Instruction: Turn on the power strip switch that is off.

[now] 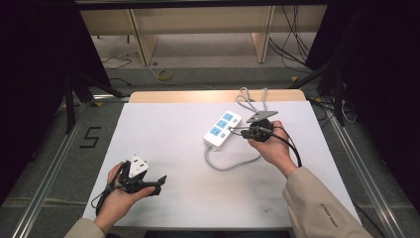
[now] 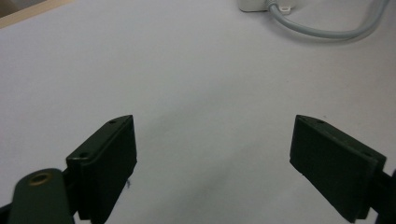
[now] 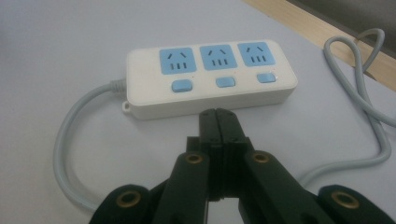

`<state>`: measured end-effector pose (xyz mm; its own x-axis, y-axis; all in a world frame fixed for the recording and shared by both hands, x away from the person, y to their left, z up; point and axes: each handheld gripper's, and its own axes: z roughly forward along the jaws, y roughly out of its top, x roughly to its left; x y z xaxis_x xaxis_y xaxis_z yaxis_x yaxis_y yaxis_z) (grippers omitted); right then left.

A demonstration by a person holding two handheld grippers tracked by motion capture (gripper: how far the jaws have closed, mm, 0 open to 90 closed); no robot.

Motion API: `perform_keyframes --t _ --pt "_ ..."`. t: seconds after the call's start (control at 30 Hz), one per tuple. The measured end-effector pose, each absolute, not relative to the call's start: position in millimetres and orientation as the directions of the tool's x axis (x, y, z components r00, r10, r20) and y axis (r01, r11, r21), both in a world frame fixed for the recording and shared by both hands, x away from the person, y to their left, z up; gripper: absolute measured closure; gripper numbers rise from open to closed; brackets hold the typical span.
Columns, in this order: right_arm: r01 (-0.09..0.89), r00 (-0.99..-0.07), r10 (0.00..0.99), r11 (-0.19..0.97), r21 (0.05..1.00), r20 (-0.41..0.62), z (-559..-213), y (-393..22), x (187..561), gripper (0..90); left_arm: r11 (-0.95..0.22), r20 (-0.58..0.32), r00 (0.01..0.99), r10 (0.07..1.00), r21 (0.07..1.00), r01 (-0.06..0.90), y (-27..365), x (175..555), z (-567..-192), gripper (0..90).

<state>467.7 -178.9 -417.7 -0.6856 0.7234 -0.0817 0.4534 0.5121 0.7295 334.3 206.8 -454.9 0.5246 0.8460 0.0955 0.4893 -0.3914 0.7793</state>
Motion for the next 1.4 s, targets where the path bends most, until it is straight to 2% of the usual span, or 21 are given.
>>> perform_keyframes --t 1.4 --pt "0.481 -0.697 0.713 0.540 0.690 -0.073 -427.1 -157.9 487.7 90.0 -0.392 0.093 0.527 0.845 0.779 0.490 206.6 334.3 -455.0 14.2"
